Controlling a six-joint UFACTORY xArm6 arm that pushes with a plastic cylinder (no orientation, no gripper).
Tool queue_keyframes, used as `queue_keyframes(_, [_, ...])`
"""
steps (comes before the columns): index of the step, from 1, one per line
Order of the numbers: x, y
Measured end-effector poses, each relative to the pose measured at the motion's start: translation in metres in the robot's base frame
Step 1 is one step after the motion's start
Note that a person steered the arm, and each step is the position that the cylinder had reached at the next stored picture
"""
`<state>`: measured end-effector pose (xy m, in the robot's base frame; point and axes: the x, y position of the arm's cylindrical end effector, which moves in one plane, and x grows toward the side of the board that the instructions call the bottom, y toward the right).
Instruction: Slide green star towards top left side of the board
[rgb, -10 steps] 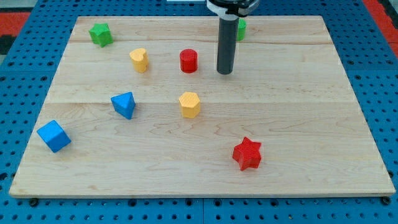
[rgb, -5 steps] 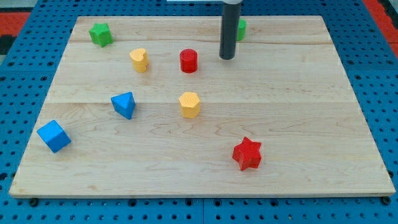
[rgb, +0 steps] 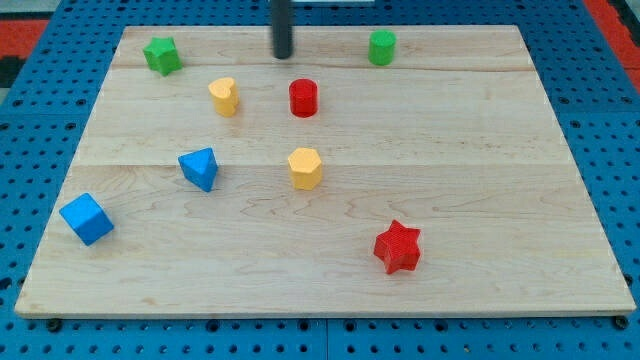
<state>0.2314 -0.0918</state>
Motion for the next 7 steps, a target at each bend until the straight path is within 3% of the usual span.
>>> queue_keyframes(2, [0.042,-0.117])
queue_keyframes(3, [0.062,-0.146])
queue_keyframes(5, [0.078,-0.132])
queue_keyframes(7, [0.076,-0.213])
